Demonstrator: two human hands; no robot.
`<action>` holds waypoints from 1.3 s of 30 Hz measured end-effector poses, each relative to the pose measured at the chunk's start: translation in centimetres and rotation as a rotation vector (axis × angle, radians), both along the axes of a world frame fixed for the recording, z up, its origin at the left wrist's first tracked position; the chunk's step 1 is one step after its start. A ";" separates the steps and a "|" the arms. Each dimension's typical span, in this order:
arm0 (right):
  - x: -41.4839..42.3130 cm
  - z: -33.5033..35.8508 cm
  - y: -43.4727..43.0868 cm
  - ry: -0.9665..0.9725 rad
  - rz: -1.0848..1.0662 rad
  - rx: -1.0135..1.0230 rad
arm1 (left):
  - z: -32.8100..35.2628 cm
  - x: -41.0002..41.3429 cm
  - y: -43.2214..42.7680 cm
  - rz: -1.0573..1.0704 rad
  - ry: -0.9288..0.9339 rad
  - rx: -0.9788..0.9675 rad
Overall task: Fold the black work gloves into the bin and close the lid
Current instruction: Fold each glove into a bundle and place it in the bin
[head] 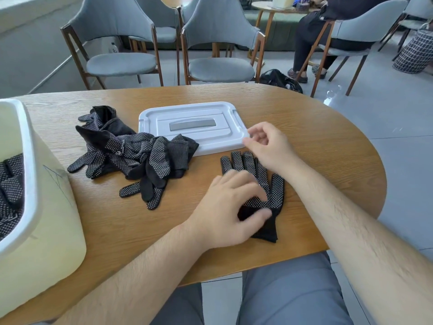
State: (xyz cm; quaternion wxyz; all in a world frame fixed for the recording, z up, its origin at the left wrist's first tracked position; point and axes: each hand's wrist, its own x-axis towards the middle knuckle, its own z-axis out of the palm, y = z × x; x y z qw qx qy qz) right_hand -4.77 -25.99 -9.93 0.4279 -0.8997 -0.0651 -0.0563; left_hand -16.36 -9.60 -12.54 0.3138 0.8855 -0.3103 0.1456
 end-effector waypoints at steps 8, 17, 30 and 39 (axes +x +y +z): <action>-0.5 -1.2 -2.2 0.083 0.039 -0.254 | -1.6 1.1 -0.8 0.417 0.097 0.210; -1.1 -2.0 -2.6 -0.008 0.137 -0.079 | -1.6 1.1 -0.7 0.414 0.100 0.249; 0.1 -1.4 -2.9 0.161 0.238 -0.076 | -1.4 1.2 -0.8 0.412 0.115 0.250; 0.2 -1.4 -2.3 0.209 0.168 0.224 | -1.7 1.2 -0.8 0.413 0.100 0.223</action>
